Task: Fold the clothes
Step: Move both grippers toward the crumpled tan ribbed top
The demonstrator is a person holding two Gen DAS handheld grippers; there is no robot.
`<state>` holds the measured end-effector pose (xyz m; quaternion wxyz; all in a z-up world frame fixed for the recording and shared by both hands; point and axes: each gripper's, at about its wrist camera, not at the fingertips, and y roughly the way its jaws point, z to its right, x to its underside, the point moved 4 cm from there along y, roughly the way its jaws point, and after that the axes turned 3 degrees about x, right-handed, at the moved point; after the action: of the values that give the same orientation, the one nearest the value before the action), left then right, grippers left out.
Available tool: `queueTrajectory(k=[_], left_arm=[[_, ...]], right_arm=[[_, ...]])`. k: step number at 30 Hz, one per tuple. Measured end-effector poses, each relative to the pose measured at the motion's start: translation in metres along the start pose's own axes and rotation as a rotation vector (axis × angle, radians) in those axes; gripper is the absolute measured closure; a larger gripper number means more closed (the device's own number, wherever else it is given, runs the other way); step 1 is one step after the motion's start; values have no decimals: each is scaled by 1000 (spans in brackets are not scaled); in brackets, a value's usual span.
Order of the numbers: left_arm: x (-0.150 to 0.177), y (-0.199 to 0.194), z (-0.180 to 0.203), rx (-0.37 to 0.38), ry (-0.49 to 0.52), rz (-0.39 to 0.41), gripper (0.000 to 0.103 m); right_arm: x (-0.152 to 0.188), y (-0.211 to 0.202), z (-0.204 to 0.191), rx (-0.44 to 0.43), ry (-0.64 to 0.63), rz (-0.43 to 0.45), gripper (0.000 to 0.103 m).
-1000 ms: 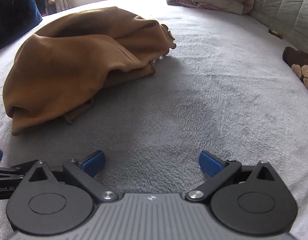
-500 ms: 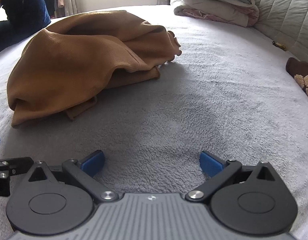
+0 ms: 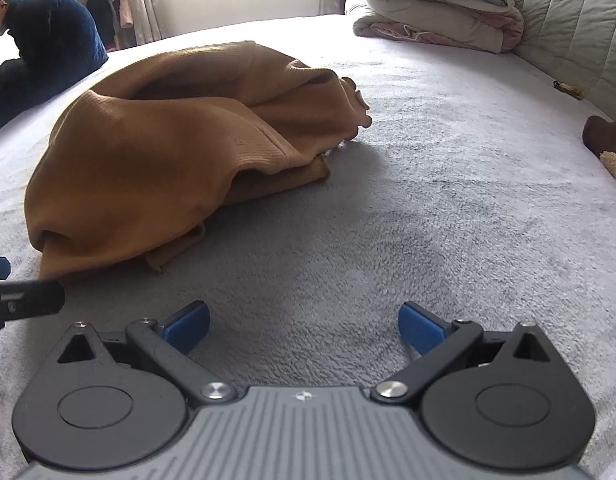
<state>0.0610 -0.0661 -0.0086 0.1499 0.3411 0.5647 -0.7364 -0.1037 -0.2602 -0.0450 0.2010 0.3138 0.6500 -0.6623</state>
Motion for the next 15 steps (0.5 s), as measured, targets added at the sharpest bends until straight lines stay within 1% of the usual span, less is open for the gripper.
queueTrajectory(k=[2,3,4,6,7,9,11,12,15], left_arm=[[13,-9,41,7,0,0,0],[24,-22,58,12,-1,0,0],[47,-52,62,19,-9,4,0],[57,-44,88,30,-44,0,0],[64,-51,79,21,-55,-13,0],[65,-71,43,28,-78,-43,0],[62,-59,26,-2,-75,-59,0],[60,-52,20,-30,-67,-54,0],[42,-47,8,-44,-85,-32,0]], right_arm=[[-4,0,1,-15,7,-2,0],[-7,0,2,-19,12,0,0],[-10,-1,2,-19,17,5,1],[-18,-1,3,-23,29,5,1],[-24,-2,3,-27,35,5,1],[-39,-4,2,-32,44,15,1],[-54,-9,1,-37,56,36,1],[-60,-10,0,-40,63,46,1],[-74,-10,0,-58,93,71,6]])
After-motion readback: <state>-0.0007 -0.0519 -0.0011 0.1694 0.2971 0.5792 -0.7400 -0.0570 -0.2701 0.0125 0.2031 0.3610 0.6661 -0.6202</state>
